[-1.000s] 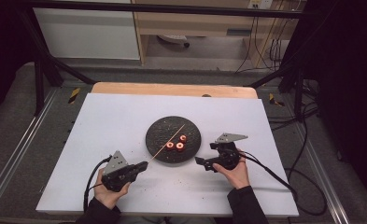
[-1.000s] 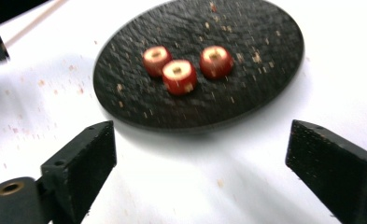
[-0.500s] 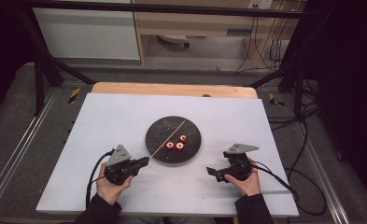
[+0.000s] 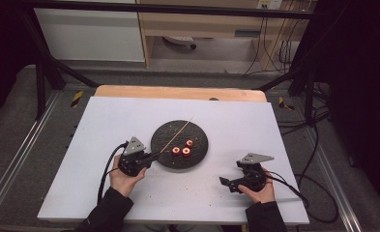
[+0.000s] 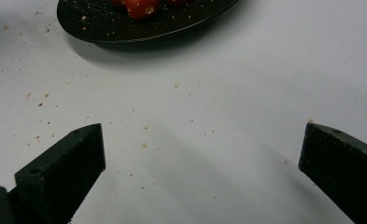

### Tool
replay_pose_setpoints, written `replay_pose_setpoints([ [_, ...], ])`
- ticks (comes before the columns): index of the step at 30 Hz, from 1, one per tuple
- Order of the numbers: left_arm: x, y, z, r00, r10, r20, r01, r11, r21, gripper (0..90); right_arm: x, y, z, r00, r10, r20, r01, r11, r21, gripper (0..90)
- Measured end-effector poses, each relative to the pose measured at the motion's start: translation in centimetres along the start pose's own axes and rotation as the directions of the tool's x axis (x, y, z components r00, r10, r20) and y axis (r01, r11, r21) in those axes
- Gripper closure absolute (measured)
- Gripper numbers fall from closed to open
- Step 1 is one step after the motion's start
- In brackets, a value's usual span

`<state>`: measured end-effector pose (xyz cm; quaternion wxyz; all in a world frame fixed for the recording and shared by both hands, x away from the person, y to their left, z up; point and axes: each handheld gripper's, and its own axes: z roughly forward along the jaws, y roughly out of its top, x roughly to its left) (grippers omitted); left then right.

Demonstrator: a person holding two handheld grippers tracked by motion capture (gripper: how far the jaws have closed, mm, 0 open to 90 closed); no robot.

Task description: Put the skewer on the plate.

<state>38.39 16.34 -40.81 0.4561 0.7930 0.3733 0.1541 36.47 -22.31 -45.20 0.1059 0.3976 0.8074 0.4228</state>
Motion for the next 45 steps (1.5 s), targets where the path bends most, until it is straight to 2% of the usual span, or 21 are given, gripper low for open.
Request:
replay_pose_setpoints([
  [6,0.3,0.6,1.7,0.9993,-0.003,-0.039,0.004,0.9996,0.029,88.1,-0.1,-0.1,-0.2,1.0000,0.002,0.003,-0.002,1.000,-0.008,1.5],
  [12,1.0,0.5,3.3,0.9965,-0.025,-0.080,0.029,0.9980,0.057,88.1,0.0,-0.1,-0.2,1.0000,-0.001,0.001,0.001,1.000,-0.005,1.6],
  [14,1.2,0.4,3.6,0.9947,-0.017,-0.101,0.025,0.9972,0.071,88.0,0.0,-0.1,-0.2,1.0000,-0.002,-0.001,0.002,1.000,-0.006,1.6],
  [19,1.2,0.1,4.4,0.9919,-0.006,-0.127,0.020,0.9933,0.114,88.0,0.0,-0.2,-0.2,1.0000,-0.003,-0.004,0.003,1.000,-0.006,1.7],
  [23,1.0,0.0,5.0,0.9912,-0.009,-0.132,0.027,0.9901,0.137,88.0,-0.1,-0.2,-0.2,1.0000,-0.005,-0.003,0.005,1.000,-0.007,1.8],
  [27,0.7,0.1,5.4,0.9887,0.005,-0.150,0.018,0.9877,0.156,87.9,-0.1,-0.3,-0.2,1.0000,-0.006,-0.003,0.006,1.000,-0.007,1.8],
  [36,0.8,0.0,5.4,0.9903,0.008,-0.139,0.014,0.9880,0.154,85.7,-0.1,-0.2,-0.2,1.0000,-0.001,-0.007,0.001,1.000,-0.010,1.9],
  [40,0.8,0.1,5.0,0.9940,-0.002,-0.109,0.018,0.9893,0.145,79.4,-0.1,-0.2,-0.2,1.0000,-0.001,-0.006,0.001,1.000,-0.010,1.9],
  [45,0.8,0.1,4.1,0.9963,0.009,-0.085,0.003,0.9909,0.134,68.0,0.0,-0.2,-0.3,1.0000,0.001,-0.005,-0.001,1.000,-0.013,1.8],
])
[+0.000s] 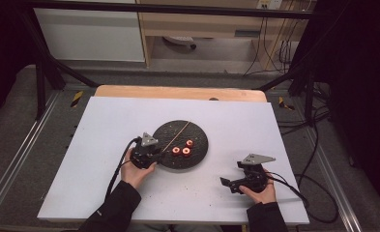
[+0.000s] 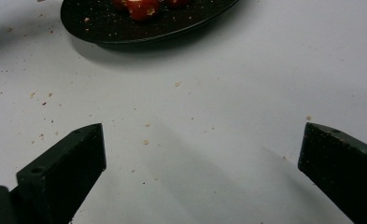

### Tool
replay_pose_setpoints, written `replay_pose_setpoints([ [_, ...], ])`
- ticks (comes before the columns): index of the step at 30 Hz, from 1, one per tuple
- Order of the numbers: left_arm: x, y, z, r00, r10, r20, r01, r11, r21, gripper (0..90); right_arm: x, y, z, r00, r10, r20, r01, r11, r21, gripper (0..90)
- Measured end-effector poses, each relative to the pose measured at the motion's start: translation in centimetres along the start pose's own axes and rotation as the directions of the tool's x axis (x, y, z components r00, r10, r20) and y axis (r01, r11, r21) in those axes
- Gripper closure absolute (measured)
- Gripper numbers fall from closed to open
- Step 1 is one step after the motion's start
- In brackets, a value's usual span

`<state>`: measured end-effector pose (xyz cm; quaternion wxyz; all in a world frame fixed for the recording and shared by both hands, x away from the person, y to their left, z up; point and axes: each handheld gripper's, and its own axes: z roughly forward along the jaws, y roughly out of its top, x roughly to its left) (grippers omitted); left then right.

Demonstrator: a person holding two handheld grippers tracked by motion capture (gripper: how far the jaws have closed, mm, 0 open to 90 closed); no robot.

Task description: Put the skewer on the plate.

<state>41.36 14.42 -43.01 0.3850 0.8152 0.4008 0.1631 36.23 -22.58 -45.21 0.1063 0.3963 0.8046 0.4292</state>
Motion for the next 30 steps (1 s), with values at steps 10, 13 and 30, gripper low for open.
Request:
replay_pose_setpoints([
  [10,1.2,-1.5,-2.7,0.9982,0.024,0.054,-0.022,0.9989,-0.041,43.1,0.0,0.0,0.0,1.0000,-0.003,0.003,0.003,1.000,0.003,1.5],
  [13,1.6,-2.1,-3.7,0.9963,0.035,0.078,-0.030,0.9979,-0.057,34.3,0.0,0.0,-0.1,1.0000,-0.003,0.003,0.003,1.000,0.002,1.4],
  [30,3.8,-8.0,-7.2,0.9949,0.050,0.087,-0.045,0.9974,-0.056,7.4,0.0,0.0,-0.2,1.0000,0.008,0.004,-0.008,1.000,0.003,0.9],
])
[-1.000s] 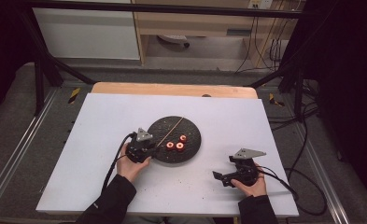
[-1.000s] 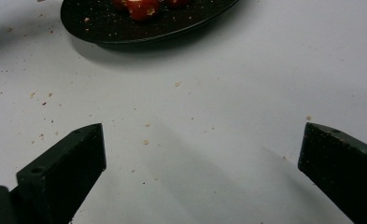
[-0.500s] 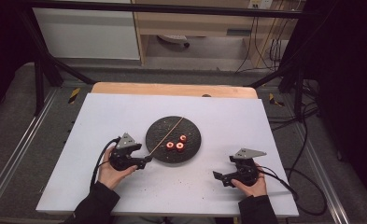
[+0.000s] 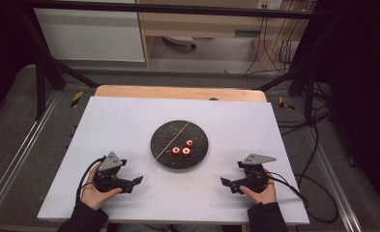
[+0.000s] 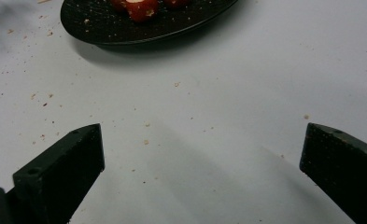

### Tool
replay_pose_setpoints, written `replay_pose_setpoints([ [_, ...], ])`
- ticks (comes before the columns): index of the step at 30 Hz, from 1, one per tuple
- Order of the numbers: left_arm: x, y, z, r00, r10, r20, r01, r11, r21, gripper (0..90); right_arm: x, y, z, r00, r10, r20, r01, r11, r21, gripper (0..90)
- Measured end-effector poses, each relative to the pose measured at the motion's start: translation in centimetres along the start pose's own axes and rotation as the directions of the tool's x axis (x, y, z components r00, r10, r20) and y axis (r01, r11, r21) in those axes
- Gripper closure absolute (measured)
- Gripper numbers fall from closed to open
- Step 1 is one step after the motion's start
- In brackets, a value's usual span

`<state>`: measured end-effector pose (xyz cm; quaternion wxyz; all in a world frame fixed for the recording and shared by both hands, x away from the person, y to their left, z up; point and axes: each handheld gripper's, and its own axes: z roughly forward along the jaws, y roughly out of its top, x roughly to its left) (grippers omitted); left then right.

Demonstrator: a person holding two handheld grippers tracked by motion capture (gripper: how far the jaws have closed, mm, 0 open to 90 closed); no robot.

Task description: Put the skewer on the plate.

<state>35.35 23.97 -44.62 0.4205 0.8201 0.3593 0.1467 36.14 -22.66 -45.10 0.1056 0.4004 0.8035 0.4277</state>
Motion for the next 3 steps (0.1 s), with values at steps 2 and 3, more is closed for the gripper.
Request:
replay_pose_setpoints([
  [2,0.09,-0.33,-0.07,1.0000,0.001,-0.003,-0.001,1.0000,0.007,6.7,0.00,0.00,0.00,1.0000,-0.001,-0.002,0.001,1.000,-0.002,0.8],
  [3,0.09,-0.33,-0.07,1.0000,0.001,-0.003,-0.001,1.0000,0.007,6.4,-0.01,0.01,-0.01,1.0000,-0.002,-0.002,0.002,1.000,-0.003,0.8],
])
